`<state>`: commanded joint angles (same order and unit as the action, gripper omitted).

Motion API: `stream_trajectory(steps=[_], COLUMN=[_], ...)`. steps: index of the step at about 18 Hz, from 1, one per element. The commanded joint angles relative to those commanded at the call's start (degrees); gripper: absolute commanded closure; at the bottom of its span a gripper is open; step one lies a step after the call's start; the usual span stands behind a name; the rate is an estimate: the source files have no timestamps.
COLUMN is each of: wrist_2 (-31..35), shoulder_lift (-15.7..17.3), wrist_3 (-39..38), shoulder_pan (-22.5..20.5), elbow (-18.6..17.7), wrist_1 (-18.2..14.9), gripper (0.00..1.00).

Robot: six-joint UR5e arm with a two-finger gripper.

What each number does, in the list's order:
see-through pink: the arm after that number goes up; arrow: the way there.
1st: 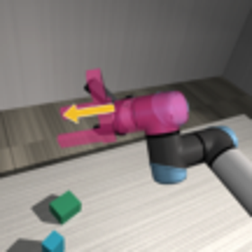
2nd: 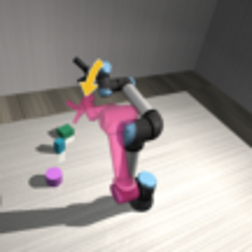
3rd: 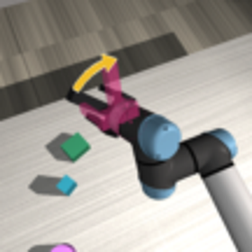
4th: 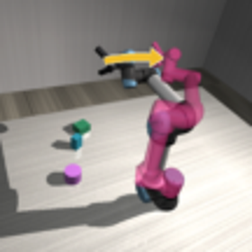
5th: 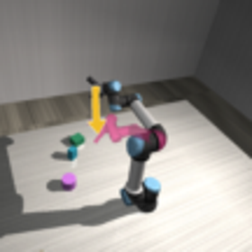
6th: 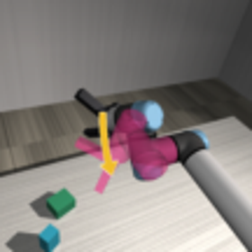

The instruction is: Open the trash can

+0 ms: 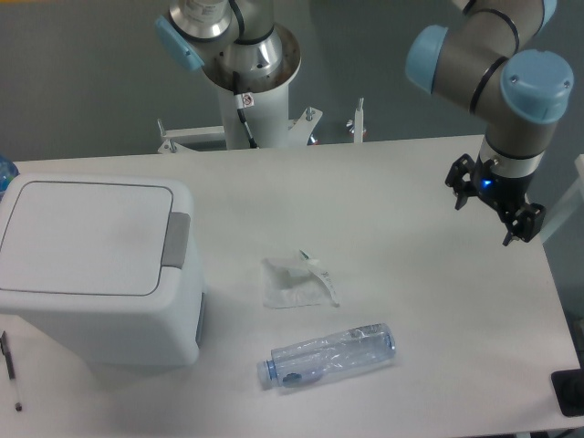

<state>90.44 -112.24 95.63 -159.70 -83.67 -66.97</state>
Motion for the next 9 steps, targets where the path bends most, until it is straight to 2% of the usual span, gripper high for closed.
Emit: stream_trajectory(steps=[4,7,9], wrist_2=[-2.7,-3.0,-3.3], shoulder_lift=[0.2,0.4,0.7], wrist_3=[-0.2,-0.5,-3.6], shoulder_pan=[-1.7,-1.2,-1.0], elbow=[-0.3,-1.0,-1.1], wrist_1=[-1.3,-1.3,-1.4], gripper=[0.0,0.0,0.0])
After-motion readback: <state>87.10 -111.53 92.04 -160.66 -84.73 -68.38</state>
